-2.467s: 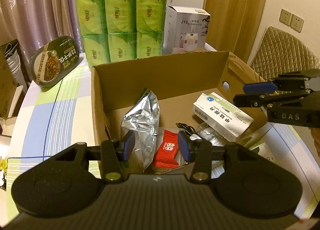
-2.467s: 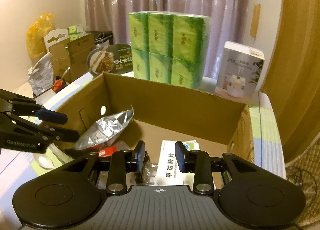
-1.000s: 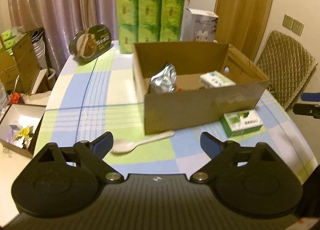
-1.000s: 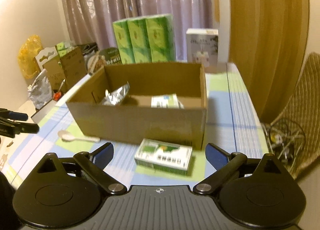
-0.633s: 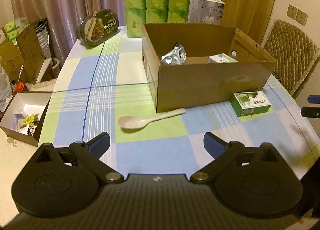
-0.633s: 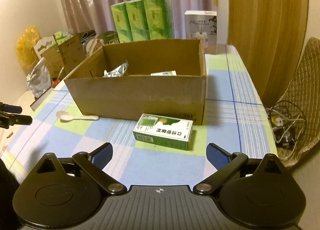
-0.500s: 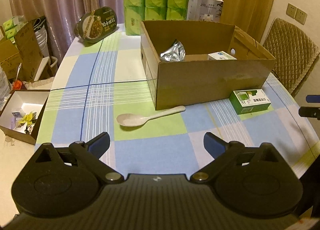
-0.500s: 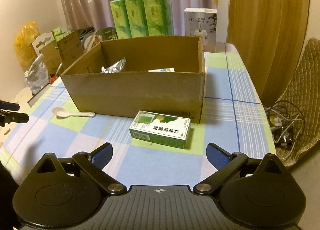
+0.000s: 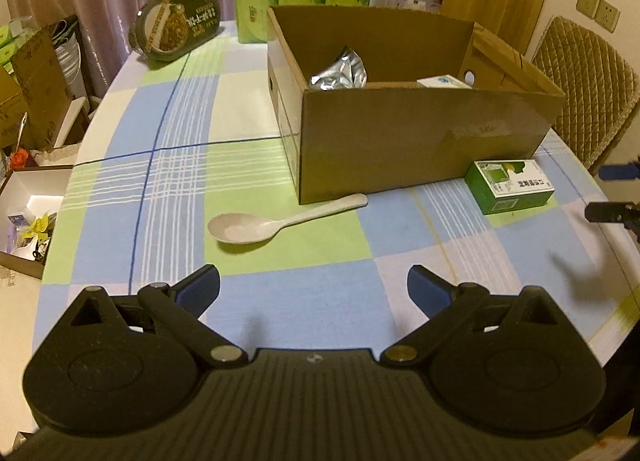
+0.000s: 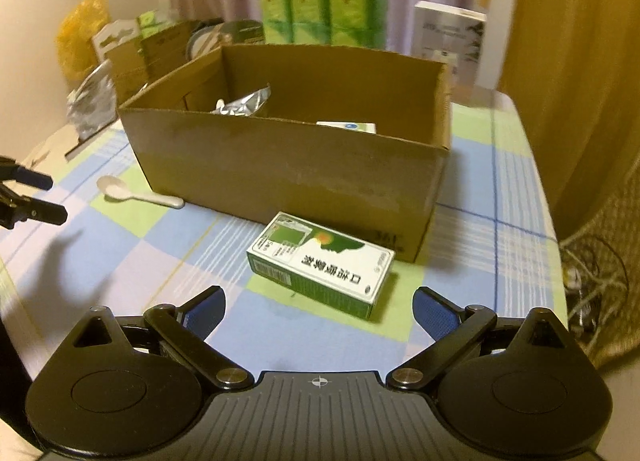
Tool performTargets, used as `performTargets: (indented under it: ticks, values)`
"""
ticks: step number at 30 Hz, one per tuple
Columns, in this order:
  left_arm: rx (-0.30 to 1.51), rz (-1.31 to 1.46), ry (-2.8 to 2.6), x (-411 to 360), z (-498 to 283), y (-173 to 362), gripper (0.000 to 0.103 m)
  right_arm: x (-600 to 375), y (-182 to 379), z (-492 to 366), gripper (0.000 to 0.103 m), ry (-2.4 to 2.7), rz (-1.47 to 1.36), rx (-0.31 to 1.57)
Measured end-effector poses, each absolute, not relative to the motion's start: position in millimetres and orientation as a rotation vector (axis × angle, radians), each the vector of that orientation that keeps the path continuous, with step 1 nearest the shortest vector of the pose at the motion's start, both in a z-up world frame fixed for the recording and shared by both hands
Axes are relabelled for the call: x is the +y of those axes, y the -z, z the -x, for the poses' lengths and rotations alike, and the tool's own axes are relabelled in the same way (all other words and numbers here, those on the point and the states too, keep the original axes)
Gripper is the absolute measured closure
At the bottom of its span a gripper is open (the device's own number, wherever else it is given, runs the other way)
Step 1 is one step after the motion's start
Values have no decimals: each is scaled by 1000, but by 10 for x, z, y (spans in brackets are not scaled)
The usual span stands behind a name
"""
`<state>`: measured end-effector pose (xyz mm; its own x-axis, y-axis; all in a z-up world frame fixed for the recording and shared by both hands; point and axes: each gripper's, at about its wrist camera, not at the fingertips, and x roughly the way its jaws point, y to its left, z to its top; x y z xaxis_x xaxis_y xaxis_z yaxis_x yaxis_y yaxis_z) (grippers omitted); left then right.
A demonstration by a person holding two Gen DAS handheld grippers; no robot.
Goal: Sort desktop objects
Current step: 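Withdraw both tools from the cardboard box back over the table, then move the right tool to the green-white medicine box and grasp it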
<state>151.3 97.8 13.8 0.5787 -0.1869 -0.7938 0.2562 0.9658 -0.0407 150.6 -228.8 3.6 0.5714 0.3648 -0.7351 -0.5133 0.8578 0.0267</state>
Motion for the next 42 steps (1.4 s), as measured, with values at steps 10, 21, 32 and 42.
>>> performTargets:
  ticks: [10,21,32,42]
  values:
    - [954,-58,276,802,-1771,60,5,-2187,285,-1975,5,-606,297,833]
    - [990,-31,301,648,-1896,235,5,-2154,575,-2213,5,-710,405,843]
    - [1003,-55,303,660,-1925,291,5,-2154,555,-2156,6,-764,365,902]
    - [976,-107,290,824,-1976,179,5,-1866,447,-1710,6,-795,319,917]
